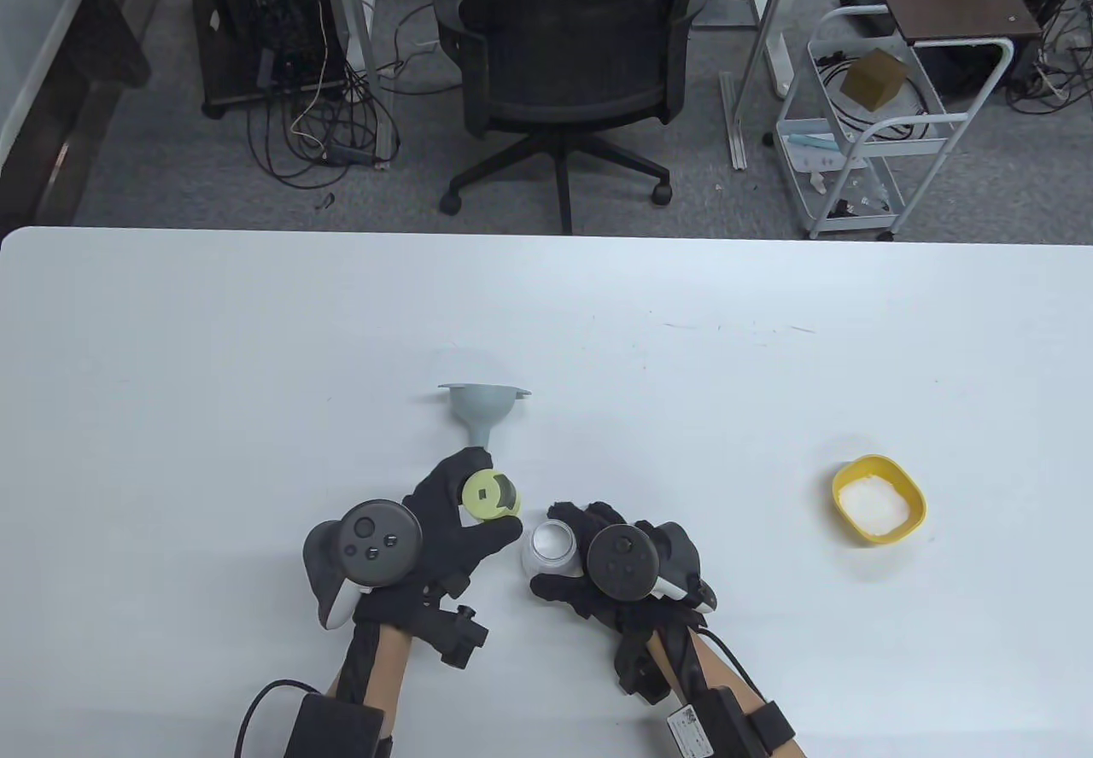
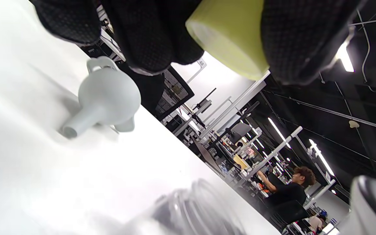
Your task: Unscrew the press dispenser and pour salt into it
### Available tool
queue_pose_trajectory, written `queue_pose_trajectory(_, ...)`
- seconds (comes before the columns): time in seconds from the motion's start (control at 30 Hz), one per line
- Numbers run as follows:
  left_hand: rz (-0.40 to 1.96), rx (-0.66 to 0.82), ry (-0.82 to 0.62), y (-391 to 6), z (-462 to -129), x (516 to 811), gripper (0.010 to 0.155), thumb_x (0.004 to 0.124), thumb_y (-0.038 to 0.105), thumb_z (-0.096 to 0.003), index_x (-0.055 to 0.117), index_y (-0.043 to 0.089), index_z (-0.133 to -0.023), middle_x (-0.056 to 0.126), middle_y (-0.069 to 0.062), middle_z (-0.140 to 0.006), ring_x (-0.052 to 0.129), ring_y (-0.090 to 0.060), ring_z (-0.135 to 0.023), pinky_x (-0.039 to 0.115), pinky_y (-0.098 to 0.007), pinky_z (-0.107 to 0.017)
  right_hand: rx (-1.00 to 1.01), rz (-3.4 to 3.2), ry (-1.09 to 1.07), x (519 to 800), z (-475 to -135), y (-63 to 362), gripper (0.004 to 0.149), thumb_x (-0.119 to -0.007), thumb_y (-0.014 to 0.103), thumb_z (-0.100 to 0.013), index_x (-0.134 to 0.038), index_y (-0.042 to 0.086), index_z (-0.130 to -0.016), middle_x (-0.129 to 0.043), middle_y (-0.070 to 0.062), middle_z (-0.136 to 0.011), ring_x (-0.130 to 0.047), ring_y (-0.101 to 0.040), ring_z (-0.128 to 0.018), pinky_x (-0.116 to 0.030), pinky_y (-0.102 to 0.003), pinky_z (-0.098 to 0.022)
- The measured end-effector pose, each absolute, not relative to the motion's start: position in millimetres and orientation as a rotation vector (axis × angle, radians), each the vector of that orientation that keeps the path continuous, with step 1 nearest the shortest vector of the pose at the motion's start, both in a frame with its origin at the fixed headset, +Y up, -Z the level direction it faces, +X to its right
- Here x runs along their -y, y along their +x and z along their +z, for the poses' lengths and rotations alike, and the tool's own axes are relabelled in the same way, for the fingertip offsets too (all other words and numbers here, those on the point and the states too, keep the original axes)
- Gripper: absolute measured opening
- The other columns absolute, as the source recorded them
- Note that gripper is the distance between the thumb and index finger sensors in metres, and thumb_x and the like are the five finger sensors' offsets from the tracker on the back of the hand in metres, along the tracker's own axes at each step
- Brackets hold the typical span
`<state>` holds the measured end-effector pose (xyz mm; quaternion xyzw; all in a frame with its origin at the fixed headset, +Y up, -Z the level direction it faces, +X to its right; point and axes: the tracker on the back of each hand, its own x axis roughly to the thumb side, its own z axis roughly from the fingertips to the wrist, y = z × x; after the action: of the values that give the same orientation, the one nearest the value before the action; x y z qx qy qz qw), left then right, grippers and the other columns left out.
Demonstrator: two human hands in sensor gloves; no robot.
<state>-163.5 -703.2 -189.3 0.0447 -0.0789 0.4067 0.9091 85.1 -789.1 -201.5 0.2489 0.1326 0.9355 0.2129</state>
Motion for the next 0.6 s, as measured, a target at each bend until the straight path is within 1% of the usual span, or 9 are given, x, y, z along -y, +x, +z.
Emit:
queue_pose_trajectory(0.07, 0.859, 0.143, 0.097, -172, -190, 704, 0.091, 0.092, 0.057, -0.0417, 0.059, 0.014, -0.115, 0.083, -0.016, -0.105, 0.092, -0.038, -0.088, 0.073, -0.068, -0.064, -0.359, 2.590, 0.710, 787, -201, 86, 0.095, -0.070, 0.056, -0.055, -0.035, -0.006, -0.117, -0.057, -0.035, -0.111, -0.047, -0.062, -0.099, -0.039, -0.086, -0.057)
queue_pose_trajectory(0.17, 0.912, 0.122, 0.089, -185, -194, 711, 0.093, 0.089, 0.056, -0.0448, 0.055, 0.011, -0.119, 0.081, -0.020, -0.106, 0.091, -0.041, -0.089, 0.074, -0.068, -0.063, -0.366, 2.557, 0.723, 779, -201, 90, 0.100, -0.070, 0.058, -0.054, -0.032, -0.008, -0.118, -0.053, -0.039, -0.112, -0.047, -0.067, -0.097, -0.040, -0.086, -0.058)
queue_pose_trajectory(0.33, 0.954, 0.060, 0.058, -203, -198, 725, 0.097, 0.083, 0.056, -0.0514, 0.042, 0.006, -0.123, 0.072, -0.028, -0.107, 0.088, -0.044, -0.087, 0.075, -0.070, -0.062, -0.238, 2.513, 0.717, 754, -202, 100, 0.099, -0.069, 0.058, -0.055, -0.032, -0.009, -0.118, -0.051, -0.039, -0.113, -0.046, -0.068, -0.098, -0.041, -0.086, -0.058)
queue_pose_trajectory(0.43, 0.952, 0.031, 0.051, -212, -199, 728, 0.098, 0.080, 0.058, -0.0540, 0.036, 0.004, -0.124, 0.067, -0.031, -0.105, 0.086, -0.045, -0.085, 0.076, -0.071, -0.060, -0.187, 2.515, 0.704, 744, -201, 107, 0.098, -0.069, 0.057, -0.055, -0.033, -0.009, -0.118, -0.051, -0.040, -0.113, -0.046, -0.068, -0.097, -0.041, -0.085, -0.058)
queue_pose_trajectory(0.53, 0.942, -0.025, 0.082, -221, -198, 731, 0.098, 0.079, 0.060, -0.0550, 0.037, 0.003, -0.123, 0.066, -0.031, -0.102, 0.088, -0.046, -0.085, 0.080, -0.072, -0.056, -0.165, 2.511, 0.690, 739, -200, 112, 0.097, -0.069, 0.057, -0.056, -0.033, -0.009, -0.118, -0.051, -0.040, -0.112, -0.046, -0.069, -0.097, -0.042, -0.085, -0.058)
queue_pose_trajectory(0.6, 0.923, -0.067, 0.109, -230, -197, 732, 0.096, 0.081, 0.060, -0.0538, 0.044, 0.003, -0.122, 0.066, -0.029, -0.101, 0.091, -0.046, -0.085, 0.083, -0.069, -0.055, -0.152, 2.510, 0.677, 735, -200, 116, 0.096, -0.068, 0.056, -0.057, -0.034, -0.010, -0.118, -0.052, -0.041, -0.112, -0.047, -0.069, -0.097, -0.042, -0.085, -0.058)
